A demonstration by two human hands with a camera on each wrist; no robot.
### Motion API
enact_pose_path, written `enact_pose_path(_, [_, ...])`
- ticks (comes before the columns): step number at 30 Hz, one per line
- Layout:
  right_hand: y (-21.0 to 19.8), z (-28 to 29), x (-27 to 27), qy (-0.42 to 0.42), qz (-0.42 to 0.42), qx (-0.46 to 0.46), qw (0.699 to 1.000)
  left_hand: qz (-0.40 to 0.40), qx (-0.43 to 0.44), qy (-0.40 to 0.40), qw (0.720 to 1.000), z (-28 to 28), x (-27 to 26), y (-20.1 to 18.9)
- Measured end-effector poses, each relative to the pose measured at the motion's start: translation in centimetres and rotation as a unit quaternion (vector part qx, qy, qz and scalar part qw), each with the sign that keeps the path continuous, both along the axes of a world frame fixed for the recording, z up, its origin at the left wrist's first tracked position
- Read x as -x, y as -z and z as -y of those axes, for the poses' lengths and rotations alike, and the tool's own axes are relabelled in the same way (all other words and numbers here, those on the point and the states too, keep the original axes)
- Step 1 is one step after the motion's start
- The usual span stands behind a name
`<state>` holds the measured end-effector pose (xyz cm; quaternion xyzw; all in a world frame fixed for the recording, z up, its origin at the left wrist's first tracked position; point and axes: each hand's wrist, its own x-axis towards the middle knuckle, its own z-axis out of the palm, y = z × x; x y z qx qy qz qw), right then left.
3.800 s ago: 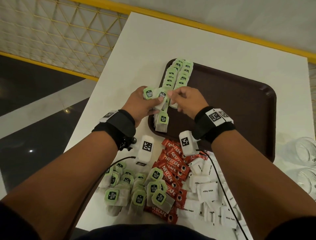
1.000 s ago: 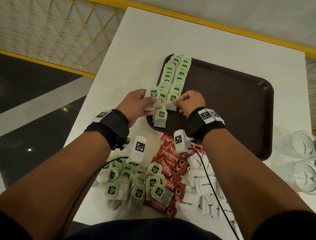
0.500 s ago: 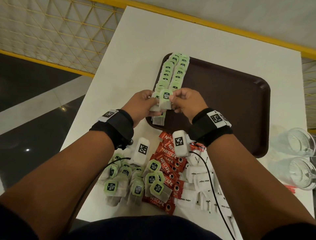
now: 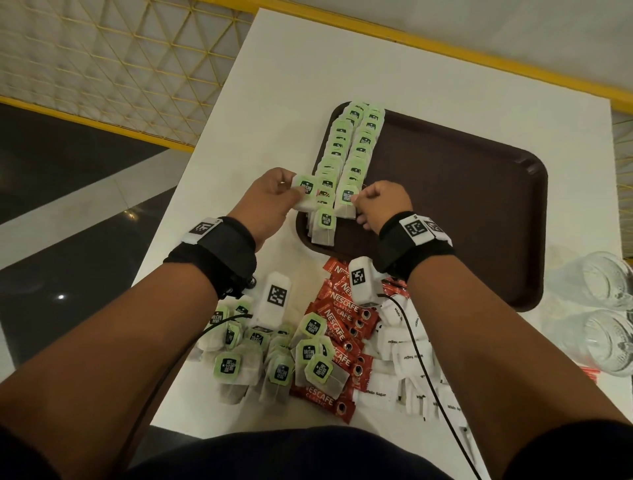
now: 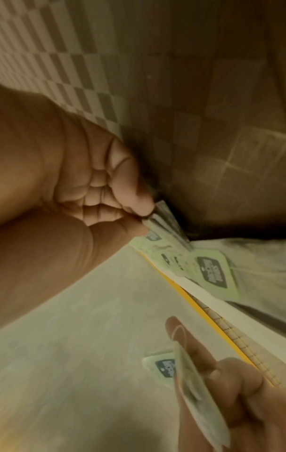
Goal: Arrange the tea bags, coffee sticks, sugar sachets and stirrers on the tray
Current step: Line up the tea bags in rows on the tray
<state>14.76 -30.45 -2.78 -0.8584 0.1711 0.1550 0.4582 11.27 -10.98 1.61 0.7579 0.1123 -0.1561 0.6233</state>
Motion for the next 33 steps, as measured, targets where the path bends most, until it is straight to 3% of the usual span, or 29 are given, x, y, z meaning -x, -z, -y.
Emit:
enact_pose_path(6, [-1.0,0.2,0.3,-0.002,0.032,0.04,0.999,-0.004,0.01,0.009,1.0,-0.3,0.3,0.2])
enact_pose_path(12, [-4.1,-1.2,2.1,-0.089,0.032,-0.124,0.988,0.018,-0.005,0.004,1.0,0.8,0.3,0.2])
enact_pose_path(16, [-3.5,-1.4,2.7,-0.069,0.036,-0.138,0.987,0.011,0.0,0.023,1.0,1.5,0.3,0.3])
enact_pose_path(23, [-1.2,0.8,2.5,0.003,-0.009,-0.061,0.998,-0.015,-0.008,0.003,1.0,0.2,0.7,0.5])
enact_pose_path(33, [-0.4,0.2,1.3,-0.03,-0.013,0.064,0.997,-0.018,-0.02,-0.005,1.0,-2.0,1.0,-0.5])
